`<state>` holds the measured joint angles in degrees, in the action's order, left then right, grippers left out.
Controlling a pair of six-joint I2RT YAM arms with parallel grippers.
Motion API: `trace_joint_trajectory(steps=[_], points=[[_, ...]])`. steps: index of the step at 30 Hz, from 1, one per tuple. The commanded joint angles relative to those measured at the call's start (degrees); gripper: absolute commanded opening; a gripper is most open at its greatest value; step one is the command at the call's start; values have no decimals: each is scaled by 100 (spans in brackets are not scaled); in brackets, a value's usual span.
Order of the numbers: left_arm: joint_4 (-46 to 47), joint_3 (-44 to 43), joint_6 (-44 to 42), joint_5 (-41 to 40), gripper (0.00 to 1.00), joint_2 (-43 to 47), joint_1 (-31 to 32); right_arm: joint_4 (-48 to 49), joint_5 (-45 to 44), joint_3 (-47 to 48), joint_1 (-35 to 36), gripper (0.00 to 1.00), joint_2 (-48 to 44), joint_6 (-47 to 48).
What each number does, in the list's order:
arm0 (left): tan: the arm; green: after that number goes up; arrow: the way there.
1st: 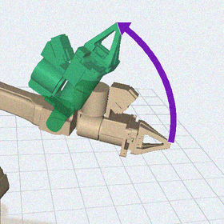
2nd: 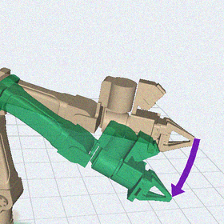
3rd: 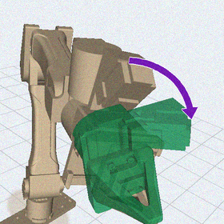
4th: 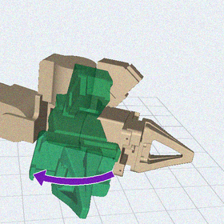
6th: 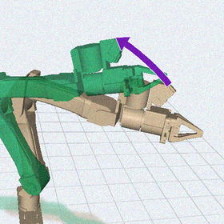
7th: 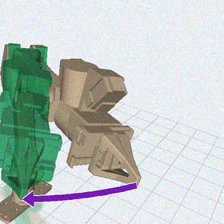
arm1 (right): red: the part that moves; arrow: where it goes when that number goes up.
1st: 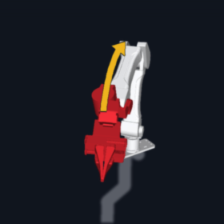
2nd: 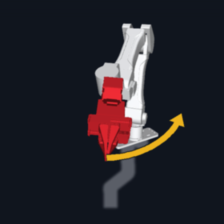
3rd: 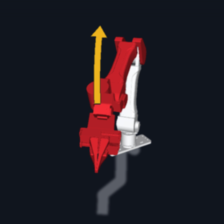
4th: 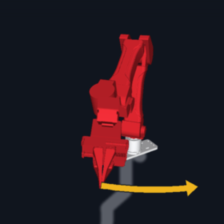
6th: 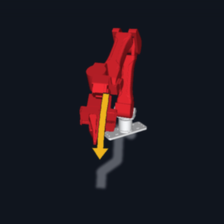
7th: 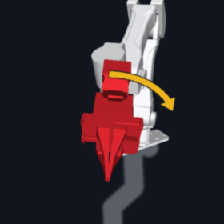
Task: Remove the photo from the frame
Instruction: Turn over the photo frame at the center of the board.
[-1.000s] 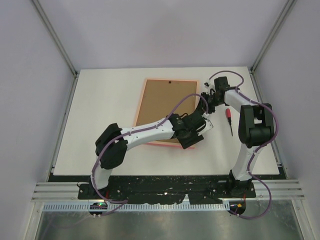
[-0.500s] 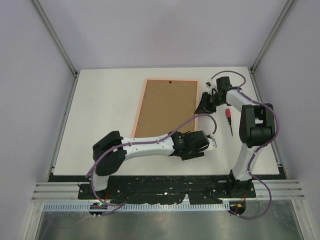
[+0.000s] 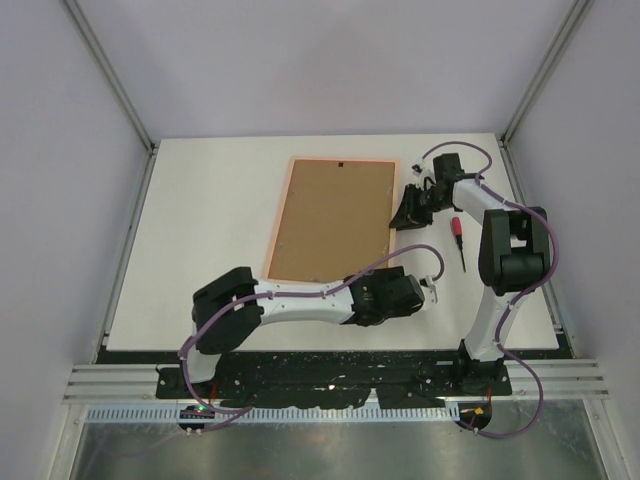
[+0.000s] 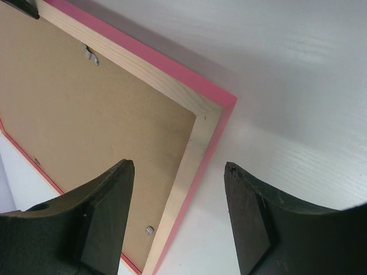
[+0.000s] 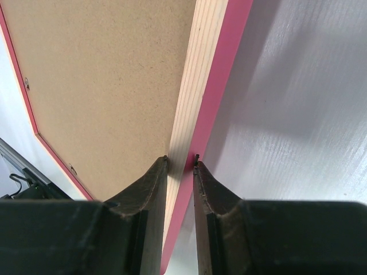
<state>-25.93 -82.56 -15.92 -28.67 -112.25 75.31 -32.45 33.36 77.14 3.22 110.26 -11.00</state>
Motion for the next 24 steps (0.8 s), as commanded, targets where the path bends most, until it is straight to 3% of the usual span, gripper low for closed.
trace_joint_trajectory(steps=[1, 24], points=[[387, 126, -130, -157, 68, -16, 124, -25, 460, 240, -24, 8, -435, 2], [1310, 513, -710, -1483, 65, -535, 441, -174, 707, 301, -59, 8, -593, 37]])
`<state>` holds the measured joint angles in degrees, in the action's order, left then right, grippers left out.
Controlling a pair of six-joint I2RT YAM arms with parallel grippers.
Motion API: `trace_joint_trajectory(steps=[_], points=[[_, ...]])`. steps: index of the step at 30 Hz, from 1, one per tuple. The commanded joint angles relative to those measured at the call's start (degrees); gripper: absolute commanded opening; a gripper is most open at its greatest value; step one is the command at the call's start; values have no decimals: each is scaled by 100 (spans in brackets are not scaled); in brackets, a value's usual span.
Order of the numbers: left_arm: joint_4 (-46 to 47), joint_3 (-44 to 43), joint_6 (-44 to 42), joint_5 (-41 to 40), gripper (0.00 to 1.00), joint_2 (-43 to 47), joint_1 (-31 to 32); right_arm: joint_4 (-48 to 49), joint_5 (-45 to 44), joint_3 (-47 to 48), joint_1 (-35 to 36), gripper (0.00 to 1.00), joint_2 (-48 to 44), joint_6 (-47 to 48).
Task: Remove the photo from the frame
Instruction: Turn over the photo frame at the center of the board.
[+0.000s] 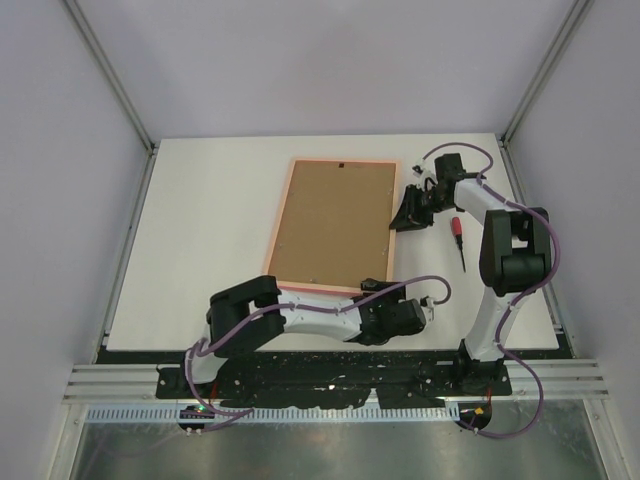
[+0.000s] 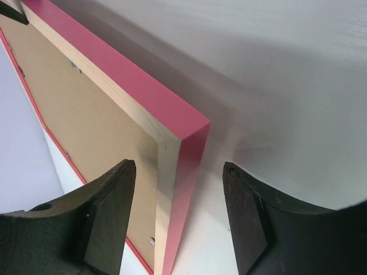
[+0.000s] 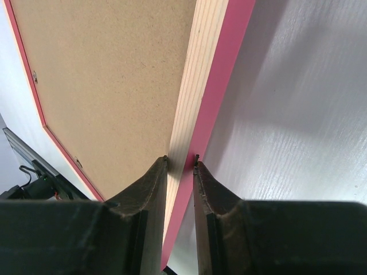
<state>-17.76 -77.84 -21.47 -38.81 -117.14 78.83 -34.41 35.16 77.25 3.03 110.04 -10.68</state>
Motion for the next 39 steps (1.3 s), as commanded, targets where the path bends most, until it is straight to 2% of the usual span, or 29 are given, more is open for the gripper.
trace_joint_trajectory(steps=[1, 4, 6, 8, 11, 13, 20, 22, 24, 25, 29, 32, 39], points=[[510, 32, -155, -531, 64, -89, 89, 14, 553, 308, -39, 8, -589, 22], [607, 32, -225, -707, 62, -168, 80, -13, 563, 290, -48, 8, -641, 31], [677, 32, -261, -795, 57, -169, 80, -30, 571, 290, -57, 8, -685, 39], [747, 32, -304, -874, 49, -160, 80, -65, 545, 273, -48, 8, -703, 83], [896, 59, -436, -1023, 29, -107, 89, -101, 519, 255, -48, 8, -694, 118], [993, 94, -533, -1067, 19, -37, 71, -101, 518, 211, -57, 8, -677, 145], [1178, 217, -735, -1155, 0, 156, 36, -127, 457, 246, -48, 8, -642, 303], [1196, 287, -770, -1112, 0, 314, 10, -232, 396, 360, -74, 8, -685, 496], [1178, 357, -814, -1033, 0, 533, -43, -224, 334, 413, -144, 21, -790, 637], [1196, 401, -832, -1015, 0, 648, -78, -215, 308, 413, -197, 31, -826, 724], [1029, 446, -797, -884, 0, 1104, -236, -224, 675, 405, -443, 47, -1116, 839], [626, 305, -491, -638, 0, 1474, -420, -171, 843, 291, -549, 52, -1440, 909], [-613, -266, 467, 241, 0, 2133, -912, -92, 888, 36, -777, 53, -1714, 769]])
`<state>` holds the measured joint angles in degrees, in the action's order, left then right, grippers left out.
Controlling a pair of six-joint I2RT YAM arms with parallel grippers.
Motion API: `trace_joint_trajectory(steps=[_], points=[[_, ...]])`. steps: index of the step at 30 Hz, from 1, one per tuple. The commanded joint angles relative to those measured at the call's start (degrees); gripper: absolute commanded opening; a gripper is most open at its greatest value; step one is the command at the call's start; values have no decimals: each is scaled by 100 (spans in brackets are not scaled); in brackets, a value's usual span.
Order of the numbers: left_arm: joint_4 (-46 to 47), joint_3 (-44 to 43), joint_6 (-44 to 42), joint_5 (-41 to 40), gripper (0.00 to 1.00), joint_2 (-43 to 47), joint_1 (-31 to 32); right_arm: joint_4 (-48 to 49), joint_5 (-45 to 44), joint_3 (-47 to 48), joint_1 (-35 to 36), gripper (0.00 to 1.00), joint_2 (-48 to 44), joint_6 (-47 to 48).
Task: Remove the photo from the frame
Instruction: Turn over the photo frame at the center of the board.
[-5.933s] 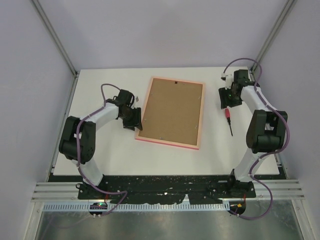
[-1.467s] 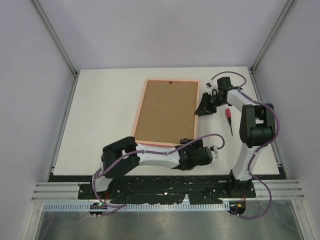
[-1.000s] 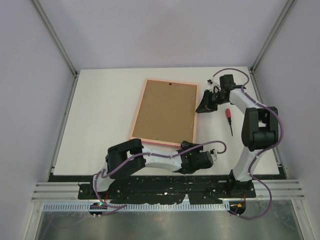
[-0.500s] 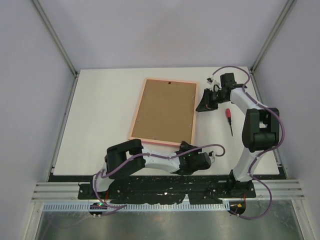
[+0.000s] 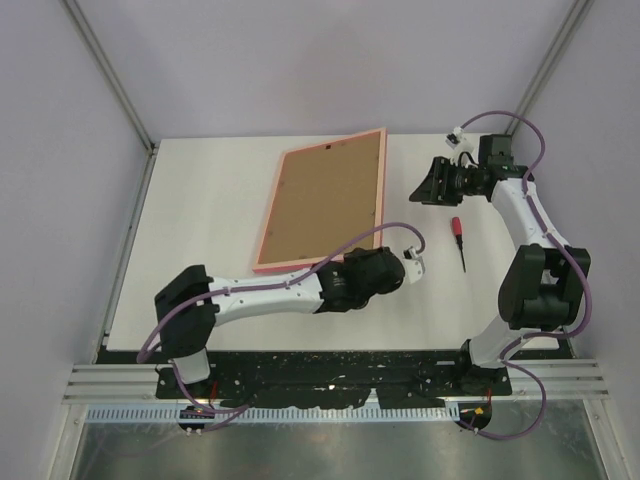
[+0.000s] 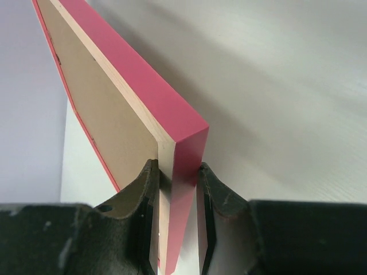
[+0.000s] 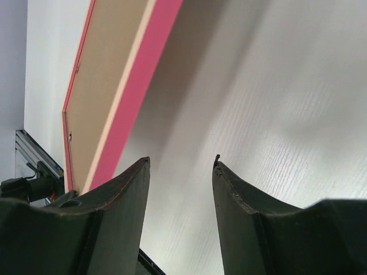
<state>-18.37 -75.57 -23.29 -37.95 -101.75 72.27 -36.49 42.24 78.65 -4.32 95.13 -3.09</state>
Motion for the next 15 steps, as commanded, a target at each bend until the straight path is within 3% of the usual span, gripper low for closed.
trace_joint_trajectory(steps=[1, 8, 12, 15], points=[[-693, -563, 763, 348, 0, 682, -344, 116, 179, -122, -52, 53, -241, -42], [-1168, -582, 1063, 1289, 0, 1342, -731, 292, 250, -245, -78, 53, -355, -235], [-1291, -275, 967, 2255, 0, 1763, -1030, 335, 469, -184, -78, 53, -276, -402], [-1415, -160, 967, 3011, 0, 2054, -1434, 677, 837, -210, -78, 61, -258, -692]])
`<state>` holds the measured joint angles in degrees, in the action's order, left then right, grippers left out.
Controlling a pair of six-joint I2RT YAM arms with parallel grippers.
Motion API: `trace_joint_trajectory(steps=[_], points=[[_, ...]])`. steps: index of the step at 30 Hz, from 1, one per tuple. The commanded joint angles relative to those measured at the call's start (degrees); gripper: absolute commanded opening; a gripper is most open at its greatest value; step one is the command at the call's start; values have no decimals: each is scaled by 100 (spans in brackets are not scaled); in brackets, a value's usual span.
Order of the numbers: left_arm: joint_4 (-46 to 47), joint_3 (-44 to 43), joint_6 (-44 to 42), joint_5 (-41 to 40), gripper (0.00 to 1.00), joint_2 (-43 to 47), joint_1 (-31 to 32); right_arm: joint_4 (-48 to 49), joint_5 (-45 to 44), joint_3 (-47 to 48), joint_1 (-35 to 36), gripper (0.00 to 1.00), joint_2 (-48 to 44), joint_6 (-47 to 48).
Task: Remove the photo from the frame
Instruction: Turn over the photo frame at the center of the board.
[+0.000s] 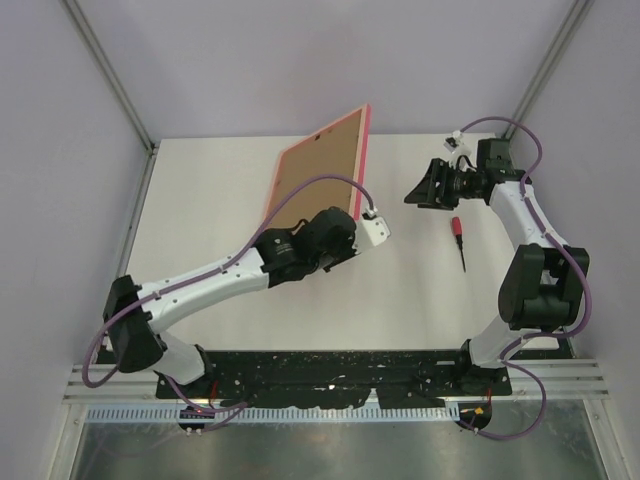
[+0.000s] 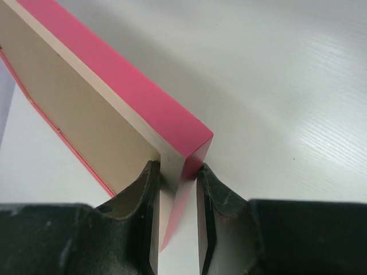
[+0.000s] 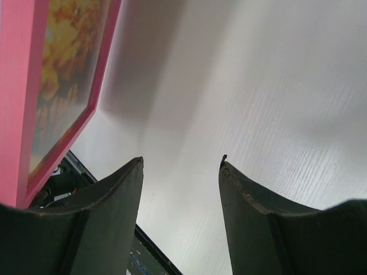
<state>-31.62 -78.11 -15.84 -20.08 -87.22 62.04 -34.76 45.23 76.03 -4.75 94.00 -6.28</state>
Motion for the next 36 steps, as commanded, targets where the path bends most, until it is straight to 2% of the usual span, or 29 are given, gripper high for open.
trace_joint_trajectory(steps=[1, 2, 5, 9, 13, 17, 21, 29, 36], points=[[-125, 120, 186, 1434, 0, 688, -517, 593, 644, 52, -26, 62, -136, -530], [-152, 155, 143, 1602, 0, 750, -605, 794, 801, 35, -17, 66, -136, -636], [-222, 234, 37, 1883, 0, 1013, -798, 1032, 882, 183, 158, 69, -101, -795], [-345, 366, -156, 2288, 0, 1321, -974, 1059, 733, 421, 474, 71, -48, -769], [-424, 594, -306, 2552, 0, 1611, -1167, 963, 549, 580, 888, 72, -57, -288], [-521, 779, -385, 2964, 0, 1918, -1422, 796, 495, 755, 1012, 73, -109, 460], [-705, 858, -490, 3404, 0, 2226, -1712, 681, 540, 773, 1046, 73, -276, 1418], [-1048, 964, -824, 3976, 0, 2692, -2055, 1191, 223, -157, 1231, 75, -1110, 3641], [-1338, 1087, -1017, 4310, 0, 2895, -2240, 1822, -153, -1133, 1644, 82, -1989, 6645]])
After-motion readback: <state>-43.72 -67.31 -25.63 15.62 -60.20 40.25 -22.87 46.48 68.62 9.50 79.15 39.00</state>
